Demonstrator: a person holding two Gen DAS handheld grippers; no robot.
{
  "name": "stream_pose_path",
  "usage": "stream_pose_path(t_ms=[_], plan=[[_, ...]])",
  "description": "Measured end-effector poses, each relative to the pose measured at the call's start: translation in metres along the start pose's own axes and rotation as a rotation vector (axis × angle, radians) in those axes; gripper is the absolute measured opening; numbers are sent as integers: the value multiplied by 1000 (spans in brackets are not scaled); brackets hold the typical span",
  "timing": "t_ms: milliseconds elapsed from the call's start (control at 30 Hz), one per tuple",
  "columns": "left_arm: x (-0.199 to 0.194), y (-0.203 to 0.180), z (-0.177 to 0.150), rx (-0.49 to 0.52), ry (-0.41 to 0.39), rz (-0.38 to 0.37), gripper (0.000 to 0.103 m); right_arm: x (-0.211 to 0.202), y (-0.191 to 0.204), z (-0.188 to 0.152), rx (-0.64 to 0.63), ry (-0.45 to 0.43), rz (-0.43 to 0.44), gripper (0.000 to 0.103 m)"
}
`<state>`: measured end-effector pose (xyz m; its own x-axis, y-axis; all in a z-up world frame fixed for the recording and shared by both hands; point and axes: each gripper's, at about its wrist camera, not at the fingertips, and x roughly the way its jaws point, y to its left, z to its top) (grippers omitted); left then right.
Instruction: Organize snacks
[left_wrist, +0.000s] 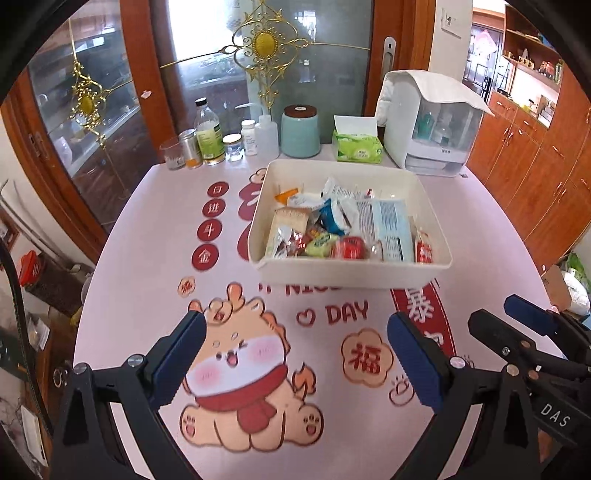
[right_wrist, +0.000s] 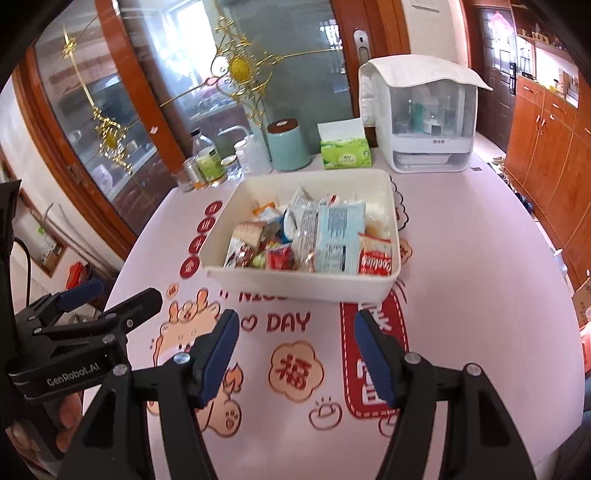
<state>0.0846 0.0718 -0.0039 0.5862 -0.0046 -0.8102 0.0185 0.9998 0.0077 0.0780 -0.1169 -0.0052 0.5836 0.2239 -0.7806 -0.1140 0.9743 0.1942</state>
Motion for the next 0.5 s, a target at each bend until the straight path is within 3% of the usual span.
stream_pose_path(t_ms=[500], plan=[[-45,8,-44,-86,-8,55,98,-39,26,-40,-73,23,43,65]])
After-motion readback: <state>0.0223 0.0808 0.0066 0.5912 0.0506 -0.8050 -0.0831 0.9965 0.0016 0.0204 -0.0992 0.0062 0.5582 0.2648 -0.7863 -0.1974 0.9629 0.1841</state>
